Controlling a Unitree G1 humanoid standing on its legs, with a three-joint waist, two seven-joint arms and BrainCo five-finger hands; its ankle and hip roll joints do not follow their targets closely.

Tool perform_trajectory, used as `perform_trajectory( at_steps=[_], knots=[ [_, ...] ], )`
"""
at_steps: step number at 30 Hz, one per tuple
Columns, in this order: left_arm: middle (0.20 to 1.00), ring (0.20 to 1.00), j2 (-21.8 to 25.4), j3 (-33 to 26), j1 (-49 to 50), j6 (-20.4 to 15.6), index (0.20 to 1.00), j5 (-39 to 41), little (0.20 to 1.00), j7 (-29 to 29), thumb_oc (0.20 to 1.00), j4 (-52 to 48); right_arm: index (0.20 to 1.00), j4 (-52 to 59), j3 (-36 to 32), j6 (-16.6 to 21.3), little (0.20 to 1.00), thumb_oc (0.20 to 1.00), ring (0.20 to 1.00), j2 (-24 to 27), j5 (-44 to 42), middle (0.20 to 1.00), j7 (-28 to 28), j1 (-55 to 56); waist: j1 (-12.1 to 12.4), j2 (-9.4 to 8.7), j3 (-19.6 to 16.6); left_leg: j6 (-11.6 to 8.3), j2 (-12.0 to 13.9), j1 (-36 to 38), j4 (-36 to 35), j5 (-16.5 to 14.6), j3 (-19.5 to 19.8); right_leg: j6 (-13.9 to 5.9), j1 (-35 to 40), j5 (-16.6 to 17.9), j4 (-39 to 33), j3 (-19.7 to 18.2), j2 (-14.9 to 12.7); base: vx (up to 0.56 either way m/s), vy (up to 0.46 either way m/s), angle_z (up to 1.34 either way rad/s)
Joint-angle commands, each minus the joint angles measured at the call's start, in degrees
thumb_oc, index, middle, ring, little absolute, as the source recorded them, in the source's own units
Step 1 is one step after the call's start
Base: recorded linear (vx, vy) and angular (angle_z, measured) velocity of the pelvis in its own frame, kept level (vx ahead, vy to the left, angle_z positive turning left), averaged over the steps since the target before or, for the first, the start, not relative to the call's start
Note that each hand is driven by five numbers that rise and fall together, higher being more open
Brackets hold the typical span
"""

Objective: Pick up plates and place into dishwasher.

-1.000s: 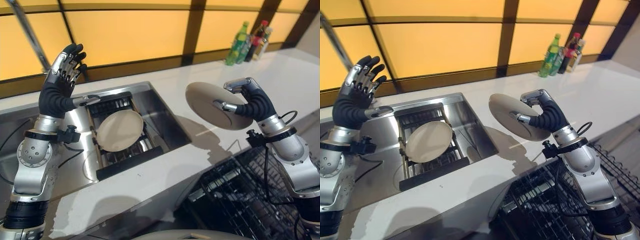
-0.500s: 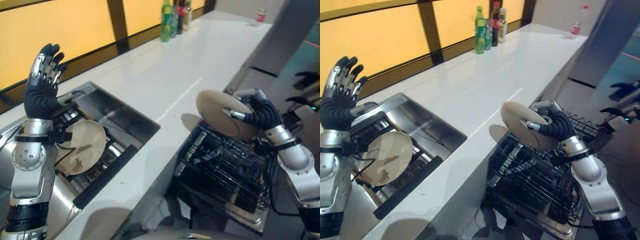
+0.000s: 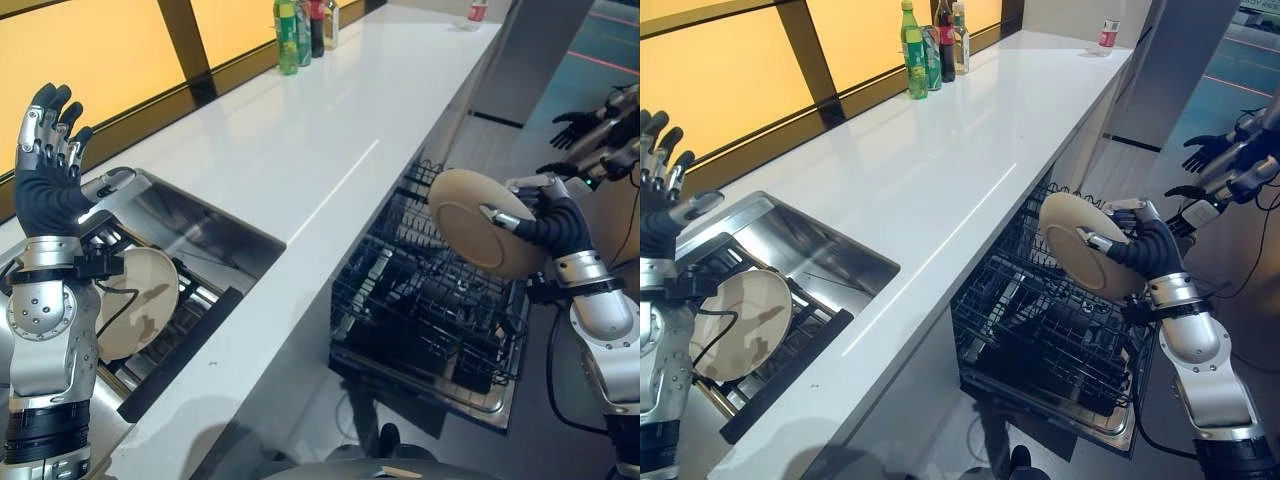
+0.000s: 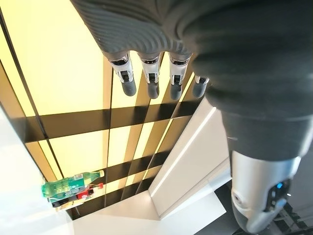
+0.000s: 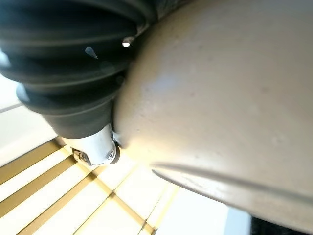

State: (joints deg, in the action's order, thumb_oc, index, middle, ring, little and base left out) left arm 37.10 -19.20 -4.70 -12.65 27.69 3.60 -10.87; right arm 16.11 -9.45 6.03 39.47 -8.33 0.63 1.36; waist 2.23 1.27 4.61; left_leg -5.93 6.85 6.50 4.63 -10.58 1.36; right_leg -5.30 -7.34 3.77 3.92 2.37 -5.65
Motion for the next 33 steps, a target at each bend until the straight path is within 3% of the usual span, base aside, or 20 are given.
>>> perform_trajectory(
  at_steps=[1, 12, 18, 24, 33],
  knots=[
    [1.000, 1.000, 5.1, 0.6, -1.2, -1.8, 1.000, -2.2, 1.000, 0.8, 1.000, 0.3, 0.200, -0.7, -2.8, 0.5, 0.200, 0.200, 0.200, 2.4, -0.1, 0.200, 0.8, 0.4, -1.3, -2.61, -4.1, 1.38, -2.3, -6.4, -2.4, 7.8, 0.8, -2.50, 8.3, -7.3, 0.7, 1.0, -2.7, -0.06, -0.063, -0.04],
    [1.000, 1.000, 4.2, 0.0, 0.1, -2.1, 1.000, -3.0, 1.000, 0.1, 1.000, 0.7, 0.200, -10.0, 1.4, -4.7, 0.200, 0.200, 0.200, 1.5, 1.4, 0.200, -6.8, 2.9, -1.0, -2.17, -3.8, 0.15, -1.8, -6.4, -3.9, 9.5, 1.2, -2.21, 8.8, -7.2, 0.1, 2.2, -2.3, -0.01, -0.009, 0.01],
    [1.000, 1.000, 4.9, 1.8, -1.1, -1.7, 1.000, -3.6, 1.000, -0.3, 1.000, 1.6, 0.200, -17.7, 6.4, -1.7, 0.200, 0.200, 0.200, 1.1, 0.4, 0.200, -11.9, 2.1, -0.3, -2.10, -3.3, 0.04, -2.3, -6.1, -4.9, 10.0, 1.5, -2.97, 9.2, -6.7, -0.5, 3.3, -3.4, 0.01, 0.015, 0.08],
    [1.000, 1.000, 5.6, 3.1, -1.7, -1.6, 1.000, -3.3, 1.000, -0.7, 1.000, 2.3, 0.200, -23.3, 10.0, 1.5, 0.200, 0.200, 0.200, 0.9, 1.2, 0.200, -13.2, 0.8, 0.8, -2.23, -3.1, 0.40, -3.1, -5.4, -5.8, 10.1, 1.6, -3.78, 9.8, -6.3, -1.0, 4.4, -4.4, 0.02, 0.033, 0.13],
    [1.000, 1.000, 5.9, 3.8, -1.8, -1.0, 1.000, -3.2, 1.000, -0.7, 1.000, 2.4, 0.200, -23.9, 13.0, 1.1, 0.200, 0.200, 0.200, 2.8, 3.6, 0.200, -15.9, -0.4, 1.7, -2.58, -2.0, 1.12, -3.8, -5.8, -4.9, 9.7, 1.9, -4.15, 9.5, -6.6, 0.1, 4.7, -5.0, 0.01, 0.006, 0.01]
  ],
)
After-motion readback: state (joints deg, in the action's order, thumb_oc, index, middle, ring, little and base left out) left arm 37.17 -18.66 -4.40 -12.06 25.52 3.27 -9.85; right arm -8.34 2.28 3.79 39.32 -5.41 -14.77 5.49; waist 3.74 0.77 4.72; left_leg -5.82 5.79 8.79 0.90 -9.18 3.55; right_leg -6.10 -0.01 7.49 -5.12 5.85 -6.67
